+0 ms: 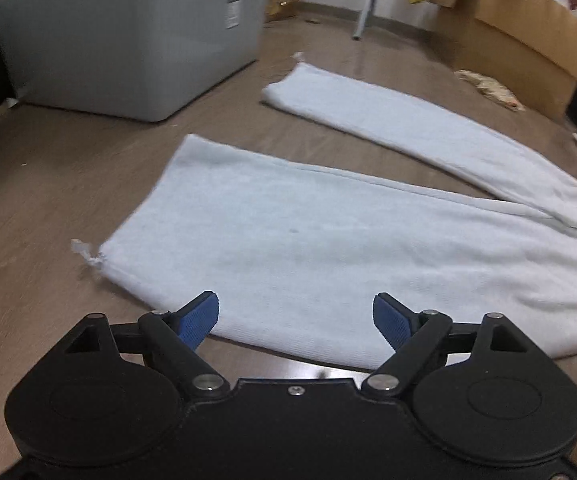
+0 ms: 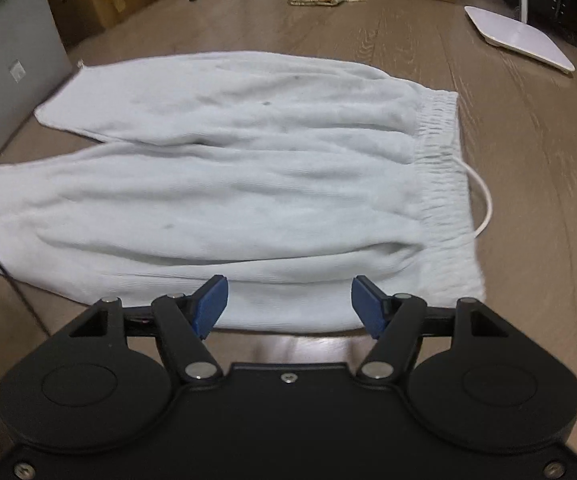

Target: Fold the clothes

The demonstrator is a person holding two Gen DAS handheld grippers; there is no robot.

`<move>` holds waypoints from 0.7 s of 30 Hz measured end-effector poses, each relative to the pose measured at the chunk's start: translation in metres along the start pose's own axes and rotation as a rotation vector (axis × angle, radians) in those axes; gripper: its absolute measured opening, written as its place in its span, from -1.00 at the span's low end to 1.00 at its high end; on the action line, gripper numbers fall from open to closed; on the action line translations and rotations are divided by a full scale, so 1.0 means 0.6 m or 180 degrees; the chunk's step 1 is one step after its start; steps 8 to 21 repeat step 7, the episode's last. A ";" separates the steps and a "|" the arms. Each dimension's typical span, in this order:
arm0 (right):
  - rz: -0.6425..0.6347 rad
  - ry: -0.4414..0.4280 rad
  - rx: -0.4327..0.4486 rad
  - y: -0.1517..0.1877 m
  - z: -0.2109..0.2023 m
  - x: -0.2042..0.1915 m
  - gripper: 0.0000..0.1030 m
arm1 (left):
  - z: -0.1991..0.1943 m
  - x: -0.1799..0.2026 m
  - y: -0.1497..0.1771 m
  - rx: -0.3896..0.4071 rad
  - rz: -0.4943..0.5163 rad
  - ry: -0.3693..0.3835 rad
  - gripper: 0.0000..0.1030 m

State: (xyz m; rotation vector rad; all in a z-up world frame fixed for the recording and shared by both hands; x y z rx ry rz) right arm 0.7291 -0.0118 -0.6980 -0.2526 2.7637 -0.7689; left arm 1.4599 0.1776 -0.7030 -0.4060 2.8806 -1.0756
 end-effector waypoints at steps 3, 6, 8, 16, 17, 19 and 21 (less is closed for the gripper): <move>0.0111 0.0112 -0.0025 0.013 -0.011 -0.014 0.45 | 0.002 -0.001 0.010 0.0058 0.0149 -0.0107 0.62; 0.0148 0.0274 0.0011 0.015 -0.025 -0.008 0.46 | -0.006 0.002 0.011 0.0136 0.0162 -0.0057 0.70; 0.0136 0.0293 0.0046 0.014 -0.028 -0.007 0.47 | -0.009 0.004 0.011 0.0154 0.0174 -0.0030 0.81; 0.0136 0.0293 0.0046 0.014 -0.028 -0.007 0.47 | -0.009 0.004 0.011 0.0154 0.0174 -0.0030 0.81; 0.0136 0.0293 0.0046 0.014 -0.028 -0.007 0.47 | -0.009 0.004 0.011 0.0154 0.0174 -0.0030 0.81; 0.0136 0.0293 0.0046 0.014 -0.028 -0.007 0.47 | -0.009 0.004 0.011 0.0154 0.0174 -0.0030 0.81; 0.0136 0.0293 0.0046 0.014 -0.028 -0.007 0.47 | -0.009 0.004 0.011 0.0154 0.0174 -0.0030 0.81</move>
Point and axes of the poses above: each gripper's, at about its wrist camera, not at the fingertips, and z roughly the way its jaws point, x to its right, y to its underside, the point moved 6 cm from there along z, roughly the way its jaws point, and after that the axes turned 3 degrees about -y, right-handed, at the moved point
